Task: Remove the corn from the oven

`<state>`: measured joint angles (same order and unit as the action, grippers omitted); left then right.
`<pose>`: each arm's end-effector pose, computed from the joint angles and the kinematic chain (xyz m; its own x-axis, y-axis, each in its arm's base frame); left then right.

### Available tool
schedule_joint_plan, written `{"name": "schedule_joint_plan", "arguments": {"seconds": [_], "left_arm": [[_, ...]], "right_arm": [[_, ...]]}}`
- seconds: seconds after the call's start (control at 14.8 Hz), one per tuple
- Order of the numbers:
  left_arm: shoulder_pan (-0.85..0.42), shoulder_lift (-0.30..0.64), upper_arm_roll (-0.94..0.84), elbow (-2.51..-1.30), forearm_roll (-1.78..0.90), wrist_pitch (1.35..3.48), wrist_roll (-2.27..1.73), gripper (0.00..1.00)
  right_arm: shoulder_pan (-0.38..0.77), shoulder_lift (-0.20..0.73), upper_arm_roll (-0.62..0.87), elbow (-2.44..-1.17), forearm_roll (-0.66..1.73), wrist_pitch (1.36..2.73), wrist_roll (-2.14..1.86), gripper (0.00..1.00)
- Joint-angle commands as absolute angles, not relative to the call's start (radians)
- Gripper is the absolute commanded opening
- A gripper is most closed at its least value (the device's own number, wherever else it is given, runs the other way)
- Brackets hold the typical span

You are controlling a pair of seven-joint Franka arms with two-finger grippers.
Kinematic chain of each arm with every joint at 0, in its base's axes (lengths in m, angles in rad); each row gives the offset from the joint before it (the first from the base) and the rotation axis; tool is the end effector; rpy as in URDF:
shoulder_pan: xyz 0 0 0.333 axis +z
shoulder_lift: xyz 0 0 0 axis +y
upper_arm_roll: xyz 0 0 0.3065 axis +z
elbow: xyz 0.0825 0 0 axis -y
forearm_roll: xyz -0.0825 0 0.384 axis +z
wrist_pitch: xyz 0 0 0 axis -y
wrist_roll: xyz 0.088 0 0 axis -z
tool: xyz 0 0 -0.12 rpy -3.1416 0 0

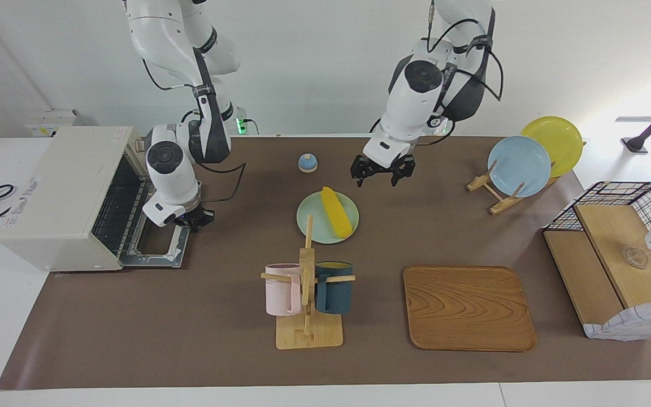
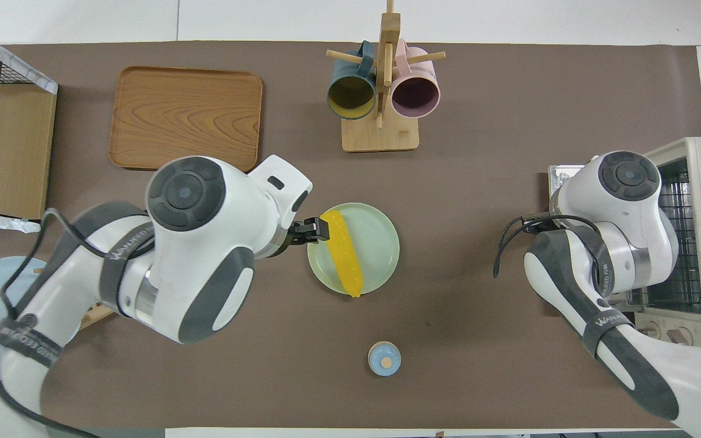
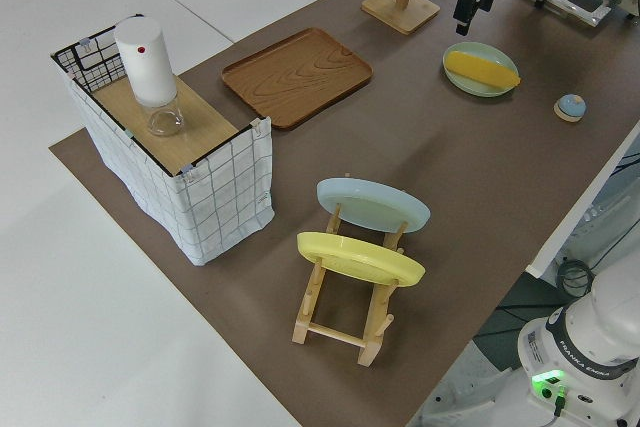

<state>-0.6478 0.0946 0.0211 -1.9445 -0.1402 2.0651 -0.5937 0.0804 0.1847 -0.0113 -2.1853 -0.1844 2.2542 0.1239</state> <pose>0.4663 -0.3489 0.4135 0.9983 0.0289 -0.0504 0.0345 -0.9929 0.1140 0.5375 0.0303 0.2725 0.9924 0.0620 -0.1062 0.0771 -0.9865 0.1441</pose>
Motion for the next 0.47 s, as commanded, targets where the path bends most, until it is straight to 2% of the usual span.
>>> {"name": "schedule_joint_plan", "arguments": {"seconds": [0.0, 0.41], "left_arm": [[-0.715, 0.159, 0.04, -1.968, -0.152, 2.178, -0.656, 1.0], [-0.798, 0.307, 0.041, -1.967, -0.152, 2.35, -0.739, 1.0]], "right_arm": [[0.063, 0.167, -0.008, -2.177, -0.264, 2.212, 0.129, 0.0], [0.064, 0.13, -0.006, -1.938, -0.373, 1.805, 0.043, 0.0]]}}
